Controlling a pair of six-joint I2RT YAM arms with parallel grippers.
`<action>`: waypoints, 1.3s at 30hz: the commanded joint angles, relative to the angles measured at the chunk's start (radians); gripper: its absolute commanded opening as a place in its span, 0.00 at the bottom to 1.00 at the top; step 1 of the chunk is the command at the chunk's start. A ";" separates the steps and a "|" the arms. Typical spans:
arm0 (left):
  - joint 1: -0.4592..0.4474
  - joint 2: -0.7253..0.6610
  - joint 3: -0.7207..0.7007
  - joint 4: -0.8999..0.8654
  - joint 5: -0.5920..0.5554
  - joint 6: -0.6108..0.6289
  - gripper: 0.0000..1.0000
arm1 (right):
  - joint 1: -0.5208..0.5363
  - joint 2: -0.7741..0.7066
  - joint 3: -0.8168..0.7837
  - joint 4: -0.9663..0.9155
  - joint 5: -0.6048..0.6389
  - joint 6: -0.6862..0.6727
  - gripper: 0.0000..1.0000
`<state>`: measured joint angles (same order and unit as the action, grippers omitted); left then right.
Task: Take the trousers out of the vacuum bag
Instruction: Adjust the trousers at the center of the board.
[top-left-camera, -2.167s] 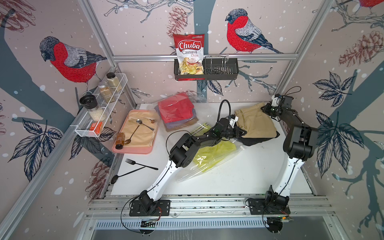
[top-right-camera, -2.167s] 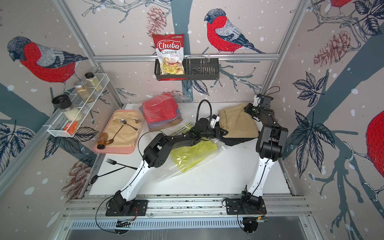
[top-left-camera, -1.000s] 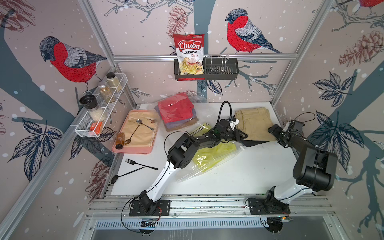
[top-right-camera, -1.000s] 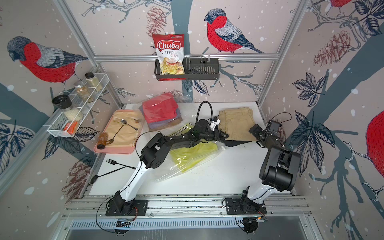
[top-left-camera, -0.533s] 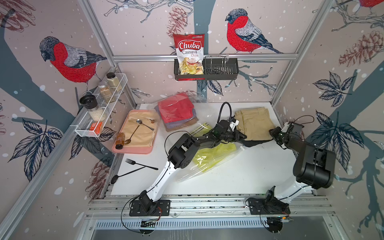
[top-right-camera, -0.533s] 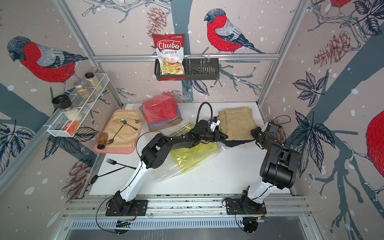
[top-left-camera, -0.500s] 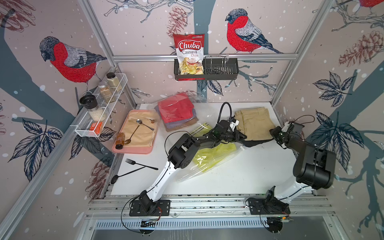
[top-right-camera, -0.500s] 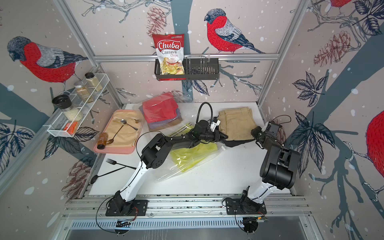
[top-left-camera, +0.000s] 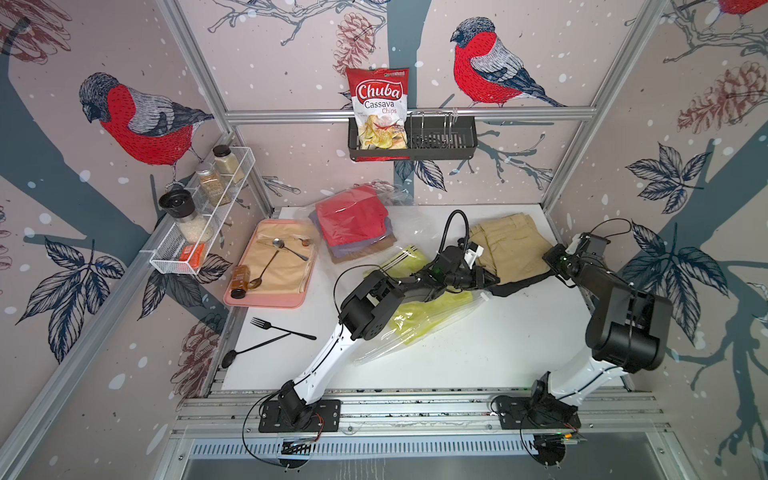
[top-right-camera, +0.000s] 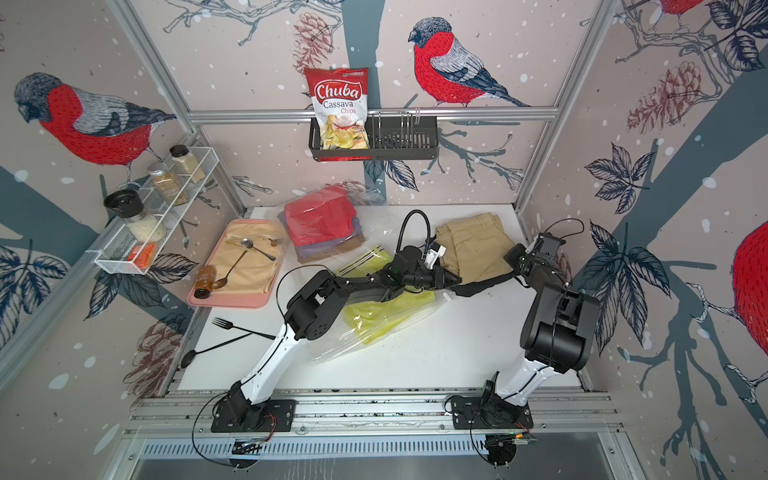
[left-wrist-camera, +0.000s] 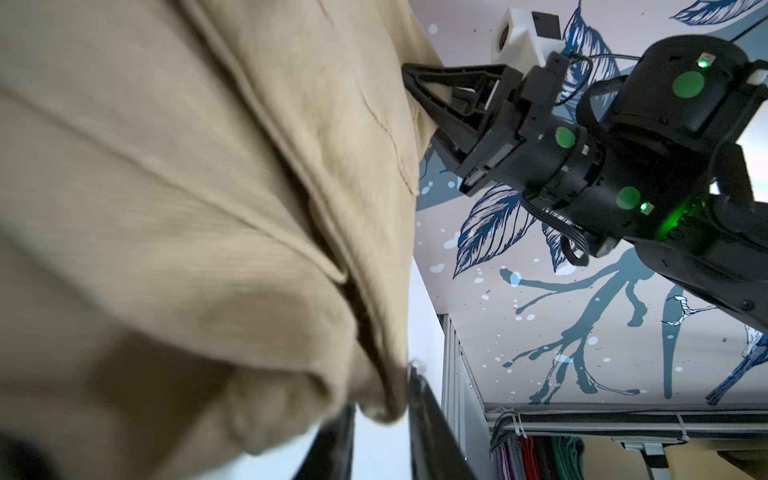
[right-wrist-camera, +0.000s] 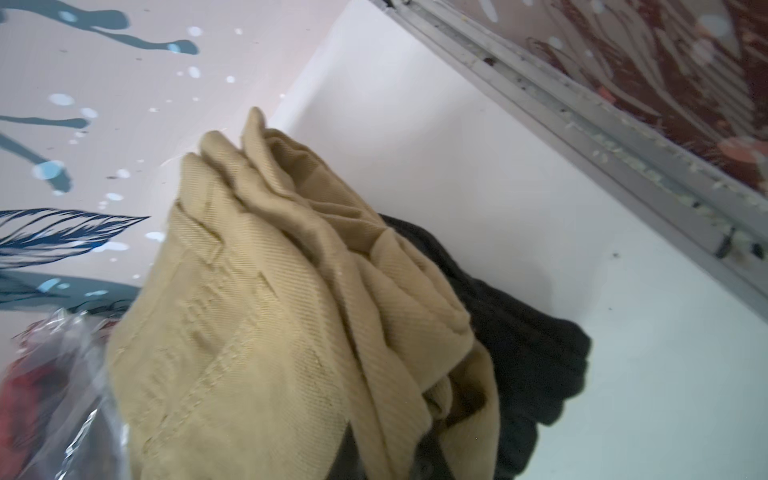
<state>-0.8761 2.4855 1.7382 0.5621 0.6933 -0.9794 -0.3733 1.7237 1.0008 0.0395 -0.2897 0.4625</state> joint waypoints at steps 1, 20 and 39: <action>-0.007 -0.011 -0.019 0.052 0.041 -0.014 0.37 | 0.001 0.024 -0.010 0.018 0.097 0.011 0.12; 0.097 -0.186 -0.081 -0.021 0.010 0.118 0.45 | 0.072 -0.174 -0.049 0.111 0.015 -0.067 0.84; 0.229 -0.414 -0.342 -0.121 -0.066 0.269 0.49 | 0.443 -0.032 -0.049 -0.084 0.281 -0.227 0.94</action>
<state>-0.6506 2.0907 1.4082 0.4557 0.6388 -0.7559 0.0620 1.7012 0.9810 0.0166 -0.1474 0.2367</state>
